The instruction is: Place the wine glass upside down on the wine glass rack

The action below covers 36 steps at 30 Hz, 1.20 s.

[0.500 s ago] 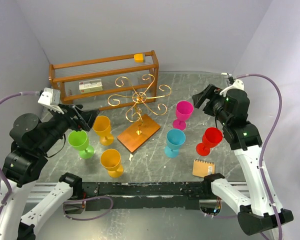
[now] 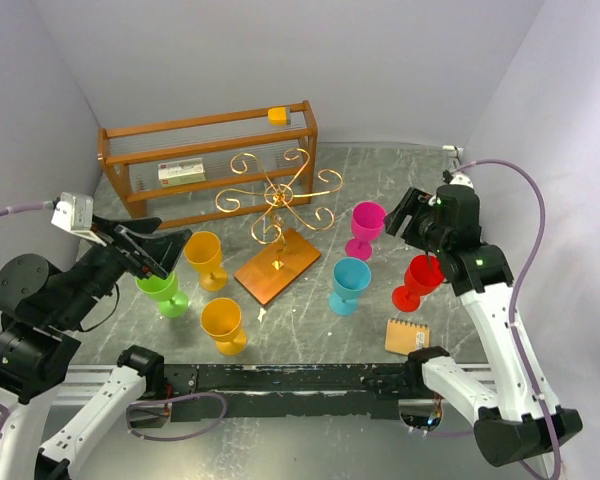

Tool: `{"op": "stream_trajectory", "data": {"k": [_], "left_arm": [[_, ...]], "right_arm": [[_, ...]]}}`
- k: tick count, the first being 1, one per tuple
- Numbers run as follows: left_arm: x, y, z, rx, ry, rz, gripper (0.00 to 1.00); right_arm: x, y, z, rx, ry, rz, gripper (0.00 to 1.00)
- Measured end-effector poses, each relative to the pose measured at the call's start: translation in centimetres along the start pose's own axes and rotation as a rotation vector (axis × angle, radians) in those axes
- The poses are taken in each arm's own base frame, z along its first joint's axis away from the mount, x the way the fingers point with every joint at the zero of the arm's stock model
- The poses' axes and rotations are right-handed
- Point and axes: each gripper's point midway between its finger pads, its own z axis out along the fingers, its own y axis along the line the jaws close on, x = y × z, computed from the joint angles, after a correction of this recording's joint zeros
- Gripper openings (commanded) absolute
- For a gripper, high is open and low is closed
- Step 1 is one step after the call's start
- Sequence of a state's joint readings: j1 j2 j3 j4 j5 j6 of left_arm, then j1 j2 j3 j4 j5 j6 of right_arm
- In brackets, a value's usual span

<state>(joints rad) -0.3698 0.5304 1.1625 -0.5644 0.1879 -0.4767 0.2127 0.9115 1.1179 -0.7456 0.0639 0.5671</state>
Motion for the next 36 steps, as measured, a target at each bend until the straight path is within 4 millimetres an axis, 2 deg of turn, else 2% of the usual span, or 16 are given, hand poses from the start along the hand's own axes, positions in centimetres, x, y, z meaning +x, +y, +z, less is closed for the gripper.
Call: {"op": "stream_trajectory", "data": {"k": [6, 10, 14, 21, 26, 32, 36], "left_arm": [[-0.6, -0.7, -0.3, 0.029, -0.024, -0.013, 0.97], [-1.0, -1.0, -0.2, 0.041, -0.038, -0.009, 0.97], [-1.5, -1.2, 0.1, 0.050, -0.057, -0.005, 0.96], [-1.9, -1.3, 0.7, 0.061, -0.068, 0.004, 0.96], [-1.9, -1.3, 0.8, 0.062, -0.069, 0.008, 0.95], [-2.1, -1.4, 0.7, 0.060, -0.066, 0.008, 0.95], [-2.5, -1.6, 0.6, 0.061, -0.068, 0.008, 0.95]], "right_arm": [[2.3, -1.7, 3.7, 0.087, 0.136, -0.089, 0.61], [3.4, -2.7, 5.7, 0.135, 0.205, -0.137, 0.50], [3.3, -2.9, 6.6, 0.153, 0.220, -0.162, 0.41], [3.8, -2.6, 8.8, 0.138, 0.258, -0.175, 0.40], [4.3, -2.9, 10.6, 0.161, 0.293, -0.181, 0.32], [2.9, -2.5, 12.0, 0.178, 0.271, -0.188, 0.22], [2.8, -3.0, 12.2, 0.206, 0.264, -0.195, 0.20]]}}
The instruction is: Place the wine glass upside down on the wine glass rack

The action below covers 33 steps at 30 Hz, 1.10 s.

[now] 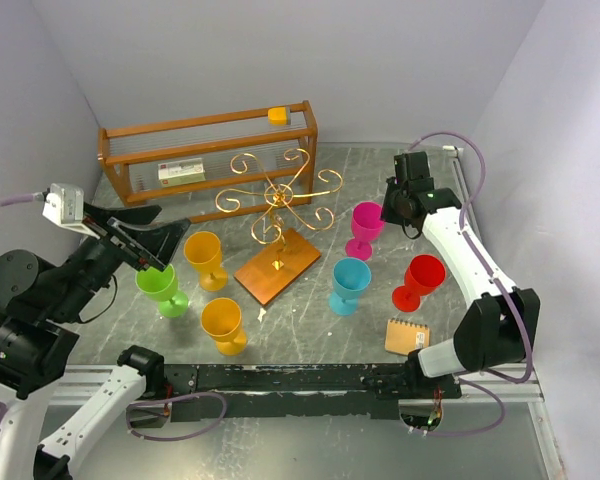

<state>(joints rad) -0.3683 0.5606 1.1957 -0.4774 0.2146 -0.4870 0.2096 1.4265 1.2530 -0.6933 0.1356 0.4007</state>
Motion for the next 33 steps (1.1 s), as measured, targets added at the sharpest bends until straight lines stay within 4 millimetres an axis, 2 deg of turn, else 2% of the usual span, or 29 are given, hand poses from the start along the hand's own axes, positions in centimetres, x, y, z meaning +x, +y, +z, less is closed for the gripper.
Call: {"op": "stream_trajectory", "data": {"k": [6, 7, 9, 10, 16, 20, 23, 26, 29, 33], "left_arm": [[-0.5, -0.4, -0.4, -0.004, 0.009, -0.003, 0.95], [-0.6, -0.4, -0.4, -0.004, 0.009, -0.003, 0.95], [-0.6, -0.5, -0.5, -0.002, 0.013, -0.004, 0.95], [-0.5, -0.5, -0.4, 0.001, 0.017, -0.004, 0.95], [0.0, -0.6, 0.4, 0.015, 0.053, -0.009, 0.95], [0.2, -0.8, 0.9, 0.031, 0.071, -0.009, 0.94], [0.0, -1.4, 1.0, 0.064, 0.067, -0.008, 0.95], [-0.4, -2.2, 1.2, 0.106, 0.055, -0.003, 1.00], [-0.6, -3.0, 1.5, 0.156, 0.049, -0.004, 0.99], [-0.4, -4.3, 2.4, 0.254, 0.047, -0.037, 0.96]], "right_arm": [[0.4, -0.4, 0.8, 0.030, 0.018, -0.014, 0.16], [0.5, -0.4, 1.0, 0.032, 0.023, -0.017, 0.13], [0.8, -0.5, 1.4, 0.036, 0.035, -0.026, 0.01], [0.9, -0.5, 1.5, 0.040, 0.040, -0.032, 0.00], [0.8, -0.6, 1.5, 0.061, 0.037, -0.045, 0.00], [0.1, -0.4, 0.4, 0.061, -0.006, -0.055, 0.00], [-1.4, 0.2, -2.0, 0.039, -0.095, -0.052, 0.00], [-3.6, 0.7, -5.5, -0.003, -0.228, -0.028, 0.00], [-5.5, 0.3, -9.5, -0.035, -0.377, 0.019, 0.00], [-6.6, -0.4, -14.5, -0.093, -0.539, 0.080, 0.00]]}}
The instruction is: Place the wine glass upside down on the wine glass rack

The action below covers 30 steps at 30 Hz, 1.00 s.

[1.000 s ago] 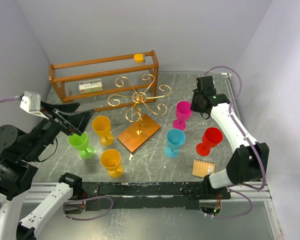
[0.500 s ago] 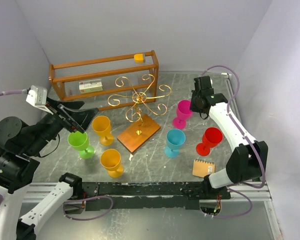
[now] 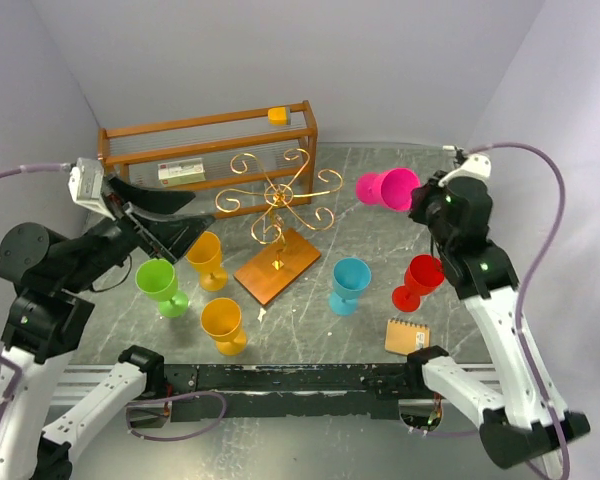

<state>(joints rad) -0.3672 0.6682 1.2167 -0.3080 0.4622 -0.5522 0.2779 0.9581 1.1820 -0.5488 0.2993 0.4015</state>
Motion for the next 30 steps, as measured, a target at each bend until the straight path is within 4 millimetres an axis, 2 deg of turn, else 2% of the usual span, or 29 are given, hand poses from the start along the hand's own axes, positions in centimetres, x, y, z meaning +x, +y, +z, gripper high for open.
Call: {"op": "stream_trajectory", "data": {"k": [3, 8, 13, 17, 19, 23, 26, 30], "left_arm": [[0.0, -0.9, 1.5, 0.090, 0.009, -0.056, 1.00], [0.0, -1.7, 4.4, 0.217, 0.029, -0.197, 0.99], [0.4, -1.8, 6.4, 0.290, 0.048, -0.313, 1.00], [0.7, -3.3, 8.0, 0.369, 0.063, -0.380, 0.99], [1.3, -4.4, 9.2, 0.414, 0.080, -0.410, 0.99], [3.2, -6.4, 12.8, 0.469, 0.123, -0.470, 1.00], [5.0, -7.6, 15.4, 0.477, 0.141, -0.512, 0.94], [6.6, -8.6, 18.2, 0.450, 0.140, -0.567, 0.90]], "right_arm": [[-2.1, 0.3, -2.5, -0.051, -0.098, 0.049, 0.00], [-4.7, 0.4, -6.0, -0.116, -0.234, 0.140, 0.00], [-6.6, 0.5, -8.8, -0.185, -0.363, 0.238, 0.00], [-8.1, 0.8, -10.7, -0.255, -0.461, 0.323, 0.00], [-8.6, 1.1, -11.2, -0.294, -0.500, 0.362, 0.00], [-8.5, 2.0, -11.2, -0.367, -0.530, 0.433, 0.00], [-8.5, 2.9, -10.9, -0.417, -0.529, 0.468, 0.00], [-9.4, 3.9, -11.5, -0.490, -0.553, 0.503, 0.00]]}}
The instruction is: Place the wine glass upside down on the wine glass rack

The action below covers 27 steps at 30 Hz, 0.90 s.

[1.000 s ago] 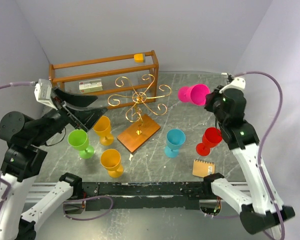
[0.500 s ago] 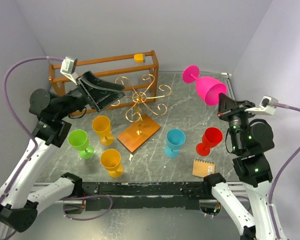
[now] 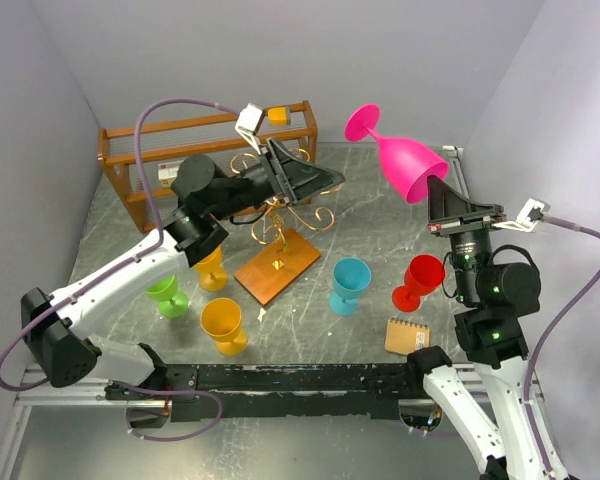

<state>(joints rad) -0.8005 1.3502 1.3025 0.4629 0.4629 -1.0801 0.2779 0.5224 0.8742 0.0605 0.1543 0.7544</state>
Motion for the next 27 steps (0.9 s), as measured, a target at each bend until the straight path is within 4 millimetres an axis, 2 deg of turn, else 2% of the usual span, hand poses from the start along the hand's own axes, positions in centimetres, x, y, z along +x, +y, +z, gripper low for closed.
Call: {"op": "stream_trajectory", "data": {"k": [3, 6, 10, 13, 16, 18, 20, 23, 27], "left_arm": [[-0.4, 0.9, 1.4, -0.040, -0.057, -0.036, 0.89], [-1.8, 1.4, 2.0, -0.073, -0.133, -0.070, 0.87], [-3.2, 1.5, 2.8, -0.077, -0.203, -0.114, 0.82], [-3.3, 1.7, 3.5, -0.066, -0.214, -0.150, 0.74], [-3.0, 2.5, 3.9, -0.073, -0.210, -0.184, 0.57], [-2.8, 2.9, 4.0, -0.079, -0.211, -0.199, 0.52], [-2.9, 2.9, 4.0, -0.076, -0.219, -0.205, 0.49], [-3.1, 2.7, 4.0, -0.069, -0.232, -0.203, 0.51], [-3.4, 2.7, 3.9, -0.071, -0.246, -0.204, 0.47]], "right_arm": [[-0.5, 1.3, 0.0, -0.055, -0.014, 0.024, 0.00], [-0.7, 2.3, 0.0, -0.101, -0.014, 0.037, 0.00], [0.0, 3.0, -0.2, -0.153, 0.009, 0.052, 0.00], [1.3, 3.1, -0.3, -0.183, 0.050, 0.067, 0.00], [2.3, 3.1, -0.3, -0.205, 0.082, 0.080, 0.00], [2.8, 3.3, -0.4, -0.220, 0.101, 0.086, 0.00], [3.0, 3.6, -0.6, -0.240, 0.113, 0.090, 0.00], [3.0, 4.2, -0.8, -0.272, 0.122, 0.095, 0.00], [3.2, 5.0, -1.1, -0.320, 0.136, 0.096, 0.00]]}}
